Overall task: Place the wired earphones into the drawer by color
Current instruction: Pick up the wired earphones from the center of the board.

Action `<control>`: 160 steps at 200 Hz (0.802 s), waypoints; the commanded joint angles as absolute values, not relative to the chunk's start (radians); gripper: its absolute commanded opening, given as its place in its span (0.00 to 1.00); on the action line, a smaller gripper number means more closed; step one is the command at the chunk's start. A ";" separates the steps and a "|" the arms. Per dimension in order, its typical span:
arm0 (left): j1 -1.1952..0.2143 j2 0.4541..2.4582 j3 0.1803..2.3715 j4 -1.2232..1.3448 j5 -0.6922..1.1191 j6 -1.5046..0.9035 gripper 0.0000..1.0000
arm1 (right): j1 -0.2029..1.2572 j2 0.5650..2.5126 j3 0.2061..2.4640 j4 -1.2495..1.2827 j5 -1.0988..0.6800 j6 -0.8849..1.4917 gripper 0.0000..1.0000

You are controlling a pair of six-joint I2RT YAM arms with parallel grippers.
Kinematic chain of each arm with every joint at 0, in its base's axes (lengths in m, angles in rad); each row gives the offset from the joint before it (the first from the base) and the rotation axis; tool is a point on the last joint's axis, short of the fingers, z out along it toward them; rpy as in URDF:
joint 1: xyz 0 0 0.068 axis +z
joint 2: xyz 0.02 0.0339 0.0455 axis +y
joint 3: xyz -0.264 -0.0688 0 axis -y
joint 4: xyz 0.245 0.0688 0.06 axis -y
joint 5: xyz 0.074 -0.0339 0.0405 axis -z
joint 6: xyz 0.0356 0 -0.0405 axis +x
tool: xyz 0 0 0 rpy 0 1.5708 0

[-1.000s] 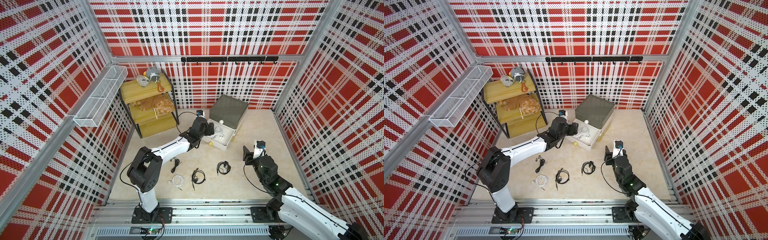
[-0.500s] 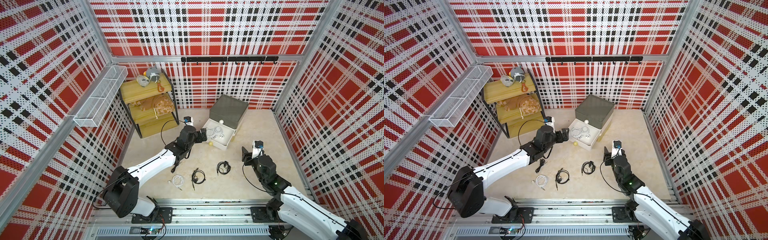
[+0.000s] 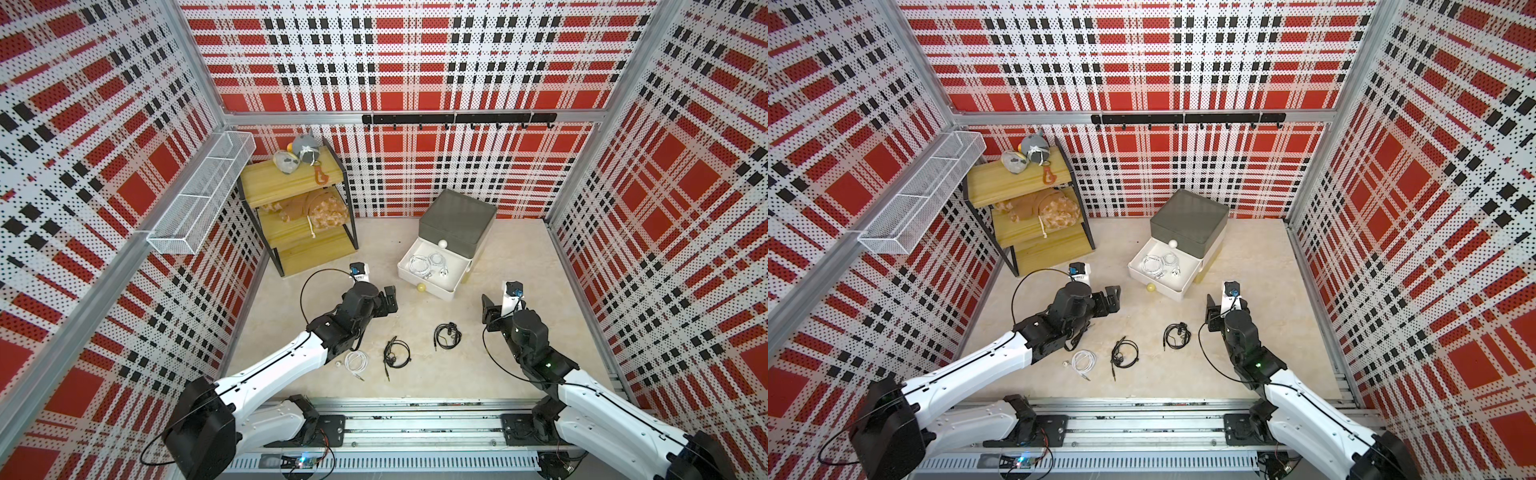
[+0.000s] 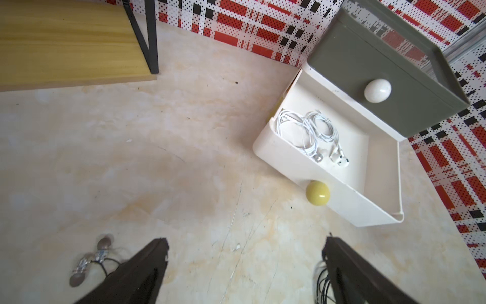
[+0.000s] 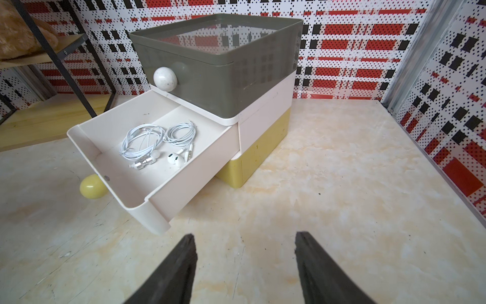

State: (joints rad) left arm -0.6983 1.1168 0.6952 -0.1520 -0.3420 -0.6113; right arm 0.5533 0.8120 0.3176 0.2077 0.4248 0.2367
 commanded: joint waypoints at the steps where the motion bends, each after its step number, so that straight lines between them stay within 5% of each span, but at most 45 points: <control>1: -0.714 1.065 0.663 -0.217 -0.368 -0.653 0.99 | 0.549 0.824 0.320 0.224 0.427 0.244 0.66; 72: -0.819 1.010 0.614 -0.363 -0.427 -0.755 0.97 | 0.548 0.790 0.313 0.212 0.431 0.259 0.66; 160: -0.982 1.011 0.502 -0.464 -0.494 -0.967 0.74 | 0.549 0.799 0.316 0.205 0.436 0.259 0.66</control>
State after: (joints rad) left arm -0.9451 1.0149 0.5354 -0.4053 -0.4488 -0.8776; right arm 0.5533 0.8021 0.3176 0.2066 0.4255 0.2523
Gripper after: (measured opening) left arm 0.763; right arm 0.661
